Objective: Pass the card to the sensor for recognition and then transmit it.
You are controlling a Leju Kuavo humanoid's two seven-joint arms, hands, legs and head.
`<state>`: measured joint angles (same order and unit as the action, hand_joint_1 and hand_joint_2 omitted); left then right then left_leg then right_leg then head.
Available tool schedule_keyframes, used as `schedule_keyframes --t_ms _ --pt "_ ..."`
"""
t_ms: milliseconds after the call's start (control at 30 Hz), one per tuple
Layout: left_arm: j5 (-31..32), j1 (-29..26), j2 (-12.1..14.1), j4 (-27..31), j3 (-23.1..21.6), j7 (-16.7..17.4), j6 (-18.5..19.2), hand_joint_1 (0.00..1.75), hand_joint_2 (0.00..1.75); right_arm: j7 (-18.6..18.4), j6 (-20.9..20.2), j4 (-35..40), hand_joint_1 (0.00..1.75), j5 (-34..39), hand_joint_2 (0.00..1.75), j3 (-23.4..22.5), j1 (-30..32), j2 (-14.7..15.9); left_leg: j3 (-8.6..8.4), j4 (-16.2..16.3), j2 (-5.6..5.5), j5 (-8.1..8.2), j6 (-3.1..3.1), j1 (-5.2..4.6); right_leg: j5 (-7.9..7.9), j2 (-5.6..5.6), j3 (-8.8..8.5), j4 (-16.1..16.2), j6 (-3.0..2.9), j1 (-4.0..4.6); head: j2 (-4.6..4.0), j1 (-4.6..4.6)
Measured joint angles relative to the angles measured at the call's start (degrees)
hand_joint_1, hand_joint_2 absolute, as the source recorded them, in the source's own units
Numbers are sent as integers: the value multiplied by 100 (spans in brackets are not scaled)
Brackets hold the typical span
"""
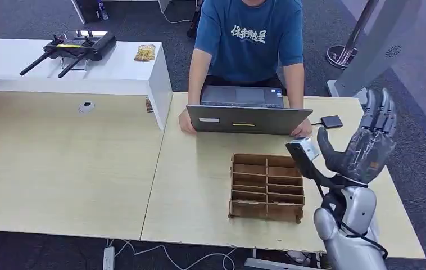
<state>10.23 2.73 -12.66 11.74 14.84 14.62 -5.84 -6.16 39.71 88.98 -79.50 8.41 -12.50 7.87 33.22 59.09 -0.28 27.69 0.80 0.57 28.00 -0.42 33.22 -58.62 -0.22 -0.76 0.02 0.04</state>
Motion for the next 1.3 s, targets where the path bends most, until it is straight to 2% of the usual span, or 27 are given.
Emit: schedule_keyframes --t_ms 367,1067,1300 --pt "0 -21 -13 0 92 -50 -17 0 0 -59 2 562 0 -354 175 -164 627 225 -1 0 1 1 -1 1 0 2 0 1 0 1 -2 0" --pt "2 -44 -90 0 306 -181 -114 0 0 -330 -28 1005 0 -662 175 -127 1692 229 0 -1 1 1 -1 0 0 -1 -2 0 0 0 -2 0" --pt "2 -55 -103 0 343 -232 -149 0 0 -369 -225 1018 0 -634 175 -44 1941 229 1 -1 1 1 -1 0 0 0 -2 1 0 0 -2 0"
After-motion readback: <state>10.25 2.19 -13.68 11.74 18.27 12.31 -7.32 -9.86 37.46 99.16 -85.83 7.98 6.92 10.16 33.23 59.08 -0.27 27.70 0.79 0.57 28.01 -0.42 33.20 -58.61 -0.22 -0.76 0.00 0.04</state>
